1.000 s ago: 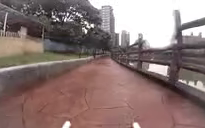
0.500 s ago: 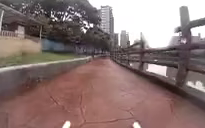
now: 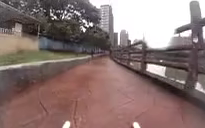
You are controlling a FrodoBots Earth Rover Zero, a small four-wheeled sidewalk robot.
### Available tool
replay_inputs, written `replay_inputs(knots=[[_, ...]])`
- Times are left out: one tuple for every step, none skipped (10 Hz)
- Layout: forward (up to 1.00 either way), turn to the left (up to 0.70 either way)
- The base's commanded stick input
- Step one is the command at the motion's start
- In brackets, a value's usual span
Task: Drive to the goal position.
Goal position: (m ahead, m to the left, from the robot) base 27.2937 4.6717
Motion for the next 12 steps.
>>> replay_inputs(knots=[[0.50,0.00],[0.50,0.00],[0.50,0.00],[0.50,0.00],[0.50,0.00],[0.50,0.00],[0.50,0.00],[0.50,0.00],[0.50,0.00],[0.50,0.00],[0.50,0.00],[0.50,0.00]])
